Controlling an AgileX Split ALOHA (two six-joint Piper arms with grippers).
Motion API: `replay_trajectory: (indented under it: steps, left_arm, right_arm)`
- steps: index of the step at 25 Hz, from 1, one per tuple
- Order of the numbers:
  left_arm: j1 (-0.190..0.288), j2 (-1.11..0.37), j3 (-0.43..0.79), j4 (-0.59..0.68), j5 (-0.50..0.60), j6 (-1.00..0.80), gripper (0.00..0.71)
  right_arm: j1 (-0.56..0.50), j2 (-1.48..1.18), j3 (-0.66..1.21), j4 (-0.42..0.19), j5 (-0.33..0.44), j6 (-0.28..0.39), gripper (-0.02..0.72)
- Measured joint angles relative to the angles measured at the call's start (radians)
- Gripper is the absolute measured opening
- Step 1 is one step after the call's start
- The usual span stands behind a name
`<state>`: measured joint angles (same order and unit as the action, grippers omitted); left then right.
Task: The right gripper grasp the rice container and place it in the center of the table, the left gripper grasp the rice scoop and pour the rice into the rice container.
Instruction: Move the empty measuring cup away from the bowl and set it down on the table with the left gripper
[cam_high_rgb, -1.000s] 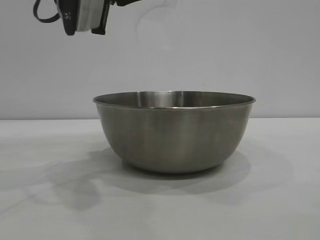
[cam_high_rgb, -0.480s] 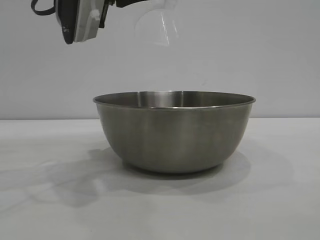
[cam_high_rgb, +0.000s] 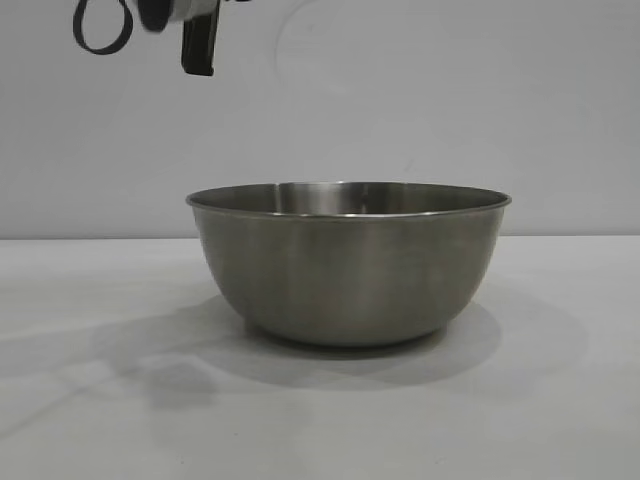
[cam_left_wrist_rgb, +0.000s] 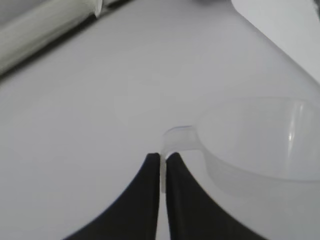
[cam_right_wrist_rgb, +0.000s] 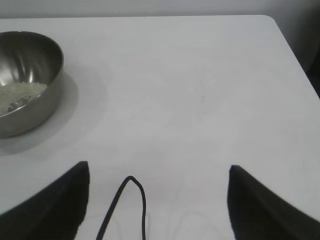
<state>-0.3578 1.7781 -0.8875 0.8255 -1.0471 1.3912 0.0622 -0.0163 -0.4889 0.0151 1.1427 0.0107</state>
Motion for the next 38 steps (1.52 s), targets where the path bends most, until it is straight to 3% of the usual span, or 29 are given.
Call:
replay_trajectory:
  steps: [12, 18, 26, 31, 38]
  left_arm:
    - [0.000, 0.000, 0.000, -0.311, 0.000, -0.622, 0.000]
    - [0.000, 0.000, 0.000, -0.565, 0.000, -0.922, 0.000]
    - [0.000, 0.000, 0.155, -0.924, -0.002, -0.969, 0.000]
    - [0.000, 0.000, 0.305, -1.128, -0.073, -1.000, 0.000]
    - [0.000, 0.063, 0.406, -1.183, -0.088, -1.178, 0.000]
  right_arm:
    - [0.000, 0.000, 0.000, 0.000, 0.000, 0.000, 0.510]
    - [0.000, 0.000, 0.000, 0.000, 0.000, 0.000, 0.510]
    - [0.000, 0.000, 0.000, 0.000, 0.000, 0.000, 0.510]
    - [0.000, 0.000, 0.000, 0.000, 0.000, 0.000, 0.510]
    - [0.000, 0.000, 0.000, 0.000, 0.000, 0.000, 0.510]
